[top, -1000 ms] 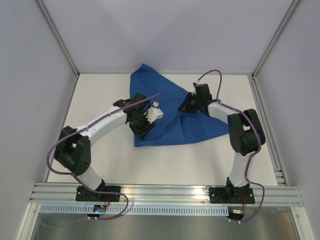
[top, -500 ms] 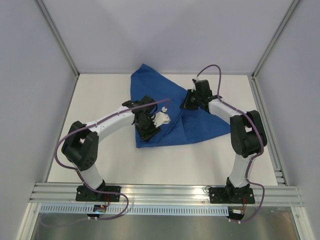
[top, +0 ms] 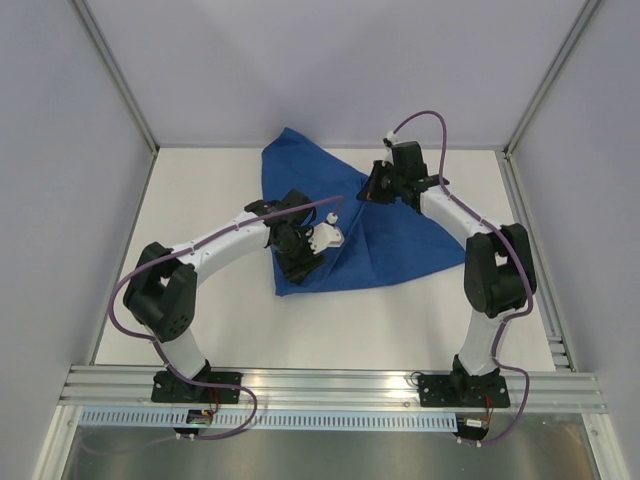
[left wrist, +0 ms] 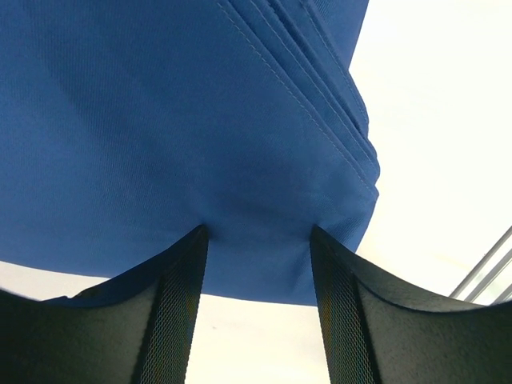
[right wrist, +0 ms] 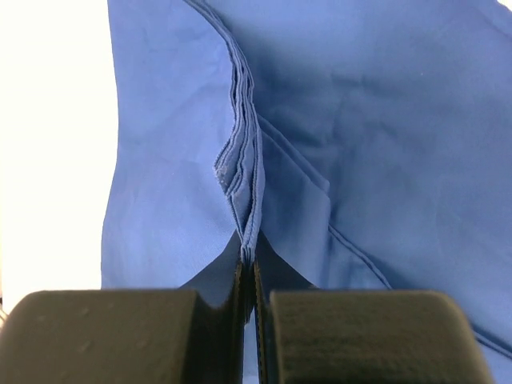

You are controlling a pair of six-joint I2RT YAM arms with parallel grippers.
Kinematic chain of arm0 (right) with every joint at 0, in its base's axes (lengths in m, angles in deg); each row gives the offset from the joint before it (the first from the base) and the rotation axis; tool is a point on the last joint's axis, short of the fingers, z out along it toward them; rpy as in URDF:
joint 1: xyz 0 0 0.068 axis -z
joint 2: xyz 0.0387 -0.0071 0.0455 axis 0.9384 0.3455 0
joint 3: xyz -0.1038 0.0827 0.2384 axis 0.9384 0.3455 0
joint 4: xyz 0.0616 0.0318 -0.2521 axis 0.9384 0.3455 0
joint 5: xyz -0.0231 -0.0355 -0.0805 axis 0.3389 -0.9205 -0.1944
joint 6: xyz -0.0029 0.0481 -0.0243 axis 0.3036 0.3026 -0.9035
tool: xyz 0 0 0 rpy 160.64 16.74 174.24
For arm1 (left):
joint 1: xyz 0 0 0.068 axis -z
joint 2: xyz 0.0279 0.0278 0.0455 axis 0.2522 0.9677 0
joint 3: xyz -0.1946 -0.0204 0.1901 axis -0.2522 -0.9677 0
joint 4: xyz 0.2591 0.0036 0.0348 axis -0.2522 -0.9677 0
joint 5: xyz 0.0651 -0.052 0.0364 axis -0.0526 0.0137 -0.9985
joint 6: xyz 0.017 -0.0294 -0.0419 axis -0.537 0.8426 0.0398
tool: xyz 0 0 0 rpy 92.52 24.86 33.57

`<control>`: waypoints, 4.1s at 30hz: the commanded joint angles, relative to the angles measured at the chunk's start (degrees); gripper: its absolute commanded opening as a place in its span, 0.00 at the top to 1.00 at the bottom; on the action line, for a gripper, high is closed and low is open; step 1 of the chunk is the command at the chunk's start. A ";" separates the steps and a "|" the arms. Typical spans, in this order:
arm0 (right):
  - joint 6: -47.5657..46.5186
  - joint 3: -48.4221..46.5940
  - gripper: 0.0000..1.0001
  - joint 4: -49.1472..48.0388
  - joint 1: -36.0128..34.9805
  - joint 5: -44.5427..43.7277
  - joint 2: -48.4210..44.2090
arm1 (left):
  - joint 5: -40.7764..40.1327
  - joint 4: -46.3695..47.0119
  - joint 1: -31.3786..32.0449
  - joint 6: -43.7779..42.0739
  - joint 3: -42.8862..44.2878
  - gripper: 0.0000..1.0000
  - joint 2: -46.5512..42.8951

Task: Prepare the surgical pack

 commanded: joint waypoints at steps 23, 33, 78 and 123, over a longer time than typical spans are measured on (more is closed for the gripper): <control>-0.85 -5.15 0.57 1.76 4.75 -11.11 12.69 | 9.16 0.26 0.80 -2.13 -2.68 0.32 1.50; -6.04 1.43 0.44 3.79 5.81 -15.93 -4.26 | 10.13 -4.31 0.54 -1.69 6.91 0.23 -7.64; 2.04 31.86 1.00 -3.60 29.29 -10.75 -22.46 | 3.10 6.23 -21.34 9.74 -3.46 0.24 -2.72; 13.12 11.90 1.00 -21.96 -37.35 -7.86 -5.69 | 6.00 5.62 -24.59 11.05 2.16 0.28 4.84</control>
